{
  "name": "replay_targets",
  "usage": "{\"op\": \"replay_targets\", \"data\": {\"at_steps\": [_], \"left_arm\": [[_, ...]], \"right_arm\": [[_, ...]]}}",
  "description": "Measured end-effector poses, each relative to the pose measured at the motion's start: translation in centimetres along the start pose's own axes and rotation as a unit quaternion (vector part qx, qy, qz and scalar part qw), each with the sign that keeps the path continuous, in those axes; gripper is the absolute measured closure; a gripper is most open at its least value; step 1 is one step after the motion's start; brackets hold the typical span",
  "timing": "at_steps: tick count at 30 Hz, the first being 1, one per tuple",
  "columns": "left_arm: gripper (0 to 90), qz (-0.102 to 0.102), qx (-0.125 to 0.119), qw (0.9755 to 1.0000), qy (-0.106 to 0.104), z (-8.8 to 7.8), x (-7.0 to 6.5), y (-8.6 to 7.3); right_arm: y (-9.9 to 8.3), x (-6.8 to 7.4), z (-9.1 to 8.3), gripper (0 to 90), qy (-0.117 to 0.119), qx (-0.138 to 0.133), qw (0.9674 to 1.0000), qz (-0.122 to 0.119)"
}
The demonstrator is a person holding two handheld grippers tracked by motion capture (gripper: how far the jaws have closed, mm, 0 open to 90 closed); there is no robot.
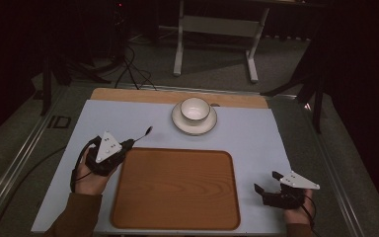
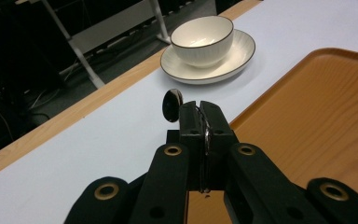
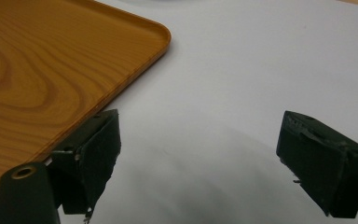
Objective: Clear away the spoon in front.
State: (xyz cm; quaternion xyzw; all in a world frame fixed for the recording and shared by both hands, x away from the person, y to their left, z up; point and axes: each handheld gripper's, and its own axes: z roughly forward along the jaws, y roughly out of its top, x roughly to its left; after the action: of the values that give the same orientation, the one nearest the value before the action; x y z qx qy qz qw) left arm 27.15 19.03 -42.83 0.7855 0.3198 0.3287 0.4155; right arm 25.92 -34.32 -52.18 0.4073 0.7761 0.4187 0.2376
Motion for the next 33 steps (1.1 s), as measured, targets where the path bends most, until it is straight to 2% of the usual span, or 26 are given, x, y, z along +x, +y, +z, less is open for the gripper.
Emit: {"op": "replay_targets", "data": {"at_steps": [20, 33], "left_arm": [[88.6, -0.007, 0.004, 0.9999, 0.008, -1.3, -0.3, -1.4], [88.6, -0.019, 0.014, 0.9996, 0.011, -1.9, -0.4, -2.8]], "right_arm": [[0.0, 0.0, 0.0, 13.4, 0.000, 0.000, 1.0000, 0.000], [0.0, 0.0, 0.0, 13.4, 0.000, 0.000, 1.0000, 0.000]]}}
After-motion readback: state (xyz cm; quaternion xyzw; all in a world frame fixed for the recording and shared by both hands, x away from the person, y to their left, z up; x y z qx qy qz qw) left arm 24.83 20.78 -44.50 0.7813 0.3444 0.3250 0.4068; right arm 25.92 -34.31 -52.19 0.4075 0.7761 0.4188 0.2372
